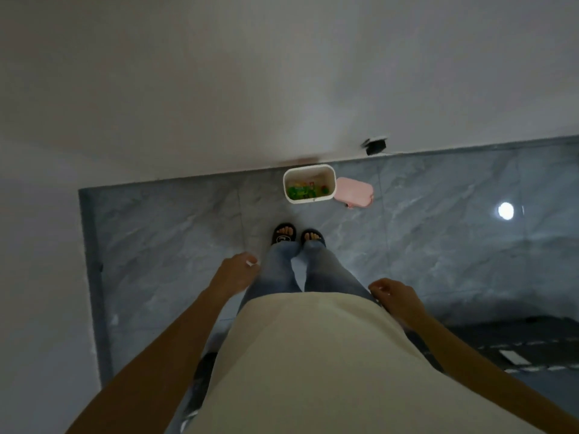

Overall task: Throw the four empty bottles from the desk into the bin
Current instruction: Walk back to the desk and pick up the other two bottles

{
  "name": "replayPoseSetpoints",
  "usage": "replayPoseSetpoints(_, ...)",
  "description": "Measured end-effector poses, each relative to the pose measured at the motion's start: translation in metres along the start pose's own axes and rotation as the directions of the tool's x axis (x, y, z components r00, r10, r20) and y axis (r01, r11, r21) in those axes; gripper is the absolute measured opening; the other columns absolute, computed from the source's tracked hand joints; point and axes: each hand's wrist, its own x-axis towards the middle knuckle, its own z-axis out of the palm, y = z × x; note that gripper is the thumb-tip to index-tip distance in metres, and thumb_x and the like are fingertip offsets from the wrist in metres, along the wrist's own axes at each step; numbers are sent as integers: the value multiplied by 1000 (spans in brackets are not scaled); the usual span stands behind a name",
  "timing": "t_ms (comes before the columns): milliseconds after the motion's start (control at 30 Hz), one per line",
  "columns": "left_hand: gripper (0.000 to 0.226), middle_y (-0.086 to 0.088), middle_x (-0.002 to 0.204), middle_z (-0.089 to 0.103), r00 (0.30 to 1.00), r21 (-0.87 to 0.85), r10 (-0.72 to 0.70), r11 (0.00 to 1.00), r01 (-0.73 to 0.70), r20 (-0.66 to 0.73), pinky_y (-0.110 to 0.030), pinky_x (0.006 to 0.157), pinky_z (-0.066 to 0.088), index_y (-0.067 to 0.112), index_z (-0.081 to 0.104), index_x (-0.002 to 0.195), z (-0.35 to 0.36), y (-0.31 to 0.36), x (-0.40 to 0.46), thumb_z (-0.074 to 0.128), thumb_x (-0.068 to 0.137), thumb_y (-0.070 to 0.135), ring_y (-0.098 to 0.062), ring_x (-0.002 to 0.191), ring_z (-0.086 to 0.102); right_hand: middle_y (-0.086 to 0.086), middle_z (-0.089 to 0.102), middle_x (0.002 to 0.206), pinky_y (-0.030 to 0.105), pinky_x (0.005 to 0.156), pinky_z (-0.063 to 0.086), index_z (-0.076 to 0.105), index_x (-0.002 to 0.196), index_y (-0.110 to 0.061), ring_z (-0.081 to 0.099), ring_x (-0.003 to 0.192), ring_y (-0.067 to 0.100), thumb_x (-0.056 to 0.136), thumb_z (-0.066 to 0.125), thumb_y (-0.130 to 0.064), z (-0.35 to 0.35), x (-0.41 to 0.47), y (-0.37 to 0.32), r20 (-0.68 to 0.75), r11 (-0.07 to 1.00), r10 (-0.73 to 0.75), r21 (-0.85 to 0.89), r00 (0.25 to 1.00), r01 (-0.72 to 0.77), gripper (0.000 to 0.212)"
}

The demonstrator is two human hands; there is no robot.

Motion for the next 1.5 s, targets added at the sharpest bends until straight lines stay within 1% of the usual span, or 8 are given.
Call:
replayPoseSetpoints(133,30,-13,123,69,990,-175,-121,979,107,-70,-36,96,50,12,65,125,31,-18,-30,53,102,28,-30,109,66,9,73,88,36,77,53,71,88,-12,68,82,25,95,48,-28,-25,14,2,34,998,38,-60,999,-36,29)
replayPoseSetpoints(400,33,-12,134,63,914,-518,-403,791,325,-42,-33,102,50,10,63,130,132,-55,-106,44,105,22,-25,122,62,7,70,117,35,92,53,69,117,-15,68,101,25,101,49,-28,-69,49,-80,133,879,-230,-398,964,264,28)
replayPoseSetpoints(500,34,-19,117,70,888,-574,-460,720,389,25,-35,81,47,7,71,109,170,-65,-134,41,104,21,-36,111,65,7,72,105,38,87,55,69,104,-18,67,92,24,100,48,-31,-63,49,-133,218,790,-354,-451,909,416,25)
replayPoseSetpoints(633,29,-15,122,71,845,-726,-524,540,426,107,-36,91,50,12,73,113,218,-76,-172,48,102,22,-35,114,64,2,67,80,31,64,50,64,78,-25,60,67,17,96,48,-35,-27,33,-212,287,679,-464,-492,838,545,26)
replayPoseSetpoints(800,25,-11,125,70,775,-847,-592,276,454,222,-35,95,49,19,75,109,258,-91,-201,52,100,21,-33,116,63,9,74,103,47,92,54,71,110,-19,69,97,30,97,54,-36,31,12,-285,414,543,-527,-508,742,669,27)
replayPoseSetpoints(933,21,-15,117,71,728,-920,-635,70,385,257,-35,89,50,18,74,97,268,-118,-213,53,97,15,-34,109,64,9,73,113,46,97,52,70,114,-17,67,106,32,97,57,-32,81,1,-324,491,409,-518,-577,700,707,26)
replayPoseSetpoints(1367,19,-10,84,75,628,-998,-776,-58,17,55,-42,81,61,16,73,94,172,-264,-206,56,96,24,-29,79,74,13,76,99,26,64,47,76,98,-7,62,74,20,96,61,-17,129,-1,-400,493,246,-429,-743,757,623,18)
replayPoseSetpoints(1500,19,-9,86,75,605,-992,-791,-123,-13,90,-40,83,61,19,72,99,144,-300,-201,55,97,26,-27,80,73,6,76,100,32,79,54,76,97,-17,69,83,21,97,57,-30,154,2,-456,504,220,-358,-773,786,596,23)
